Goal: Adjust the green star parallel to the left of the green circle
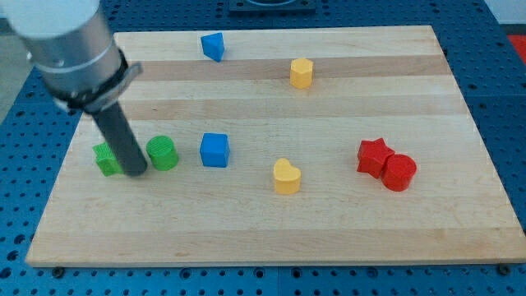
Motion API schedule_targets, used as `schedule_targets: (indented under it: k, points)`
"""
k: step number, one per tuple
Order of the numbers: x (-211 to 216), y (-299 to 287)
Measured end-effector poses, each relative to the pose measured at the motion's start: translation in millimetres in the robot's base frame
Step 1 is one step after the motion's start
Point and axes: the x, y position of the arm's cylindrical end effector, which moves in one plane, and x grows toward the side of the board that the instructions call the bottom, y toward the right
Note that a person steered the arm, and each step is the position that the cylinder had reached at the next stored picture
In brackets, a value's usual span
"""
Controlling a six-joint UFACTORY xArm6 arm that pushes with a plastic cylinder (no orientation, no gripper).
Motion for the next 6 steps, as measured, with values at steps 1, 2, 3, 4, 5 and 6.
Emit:
schedule_targets:
  k: [1, 2, 3, 4, 5, 6]
  points:
    - [21, 0]
    - [19, 0]
    - [-5, -9]
    - [-3, -10]
    - [43, -27]
    - [62, -52]
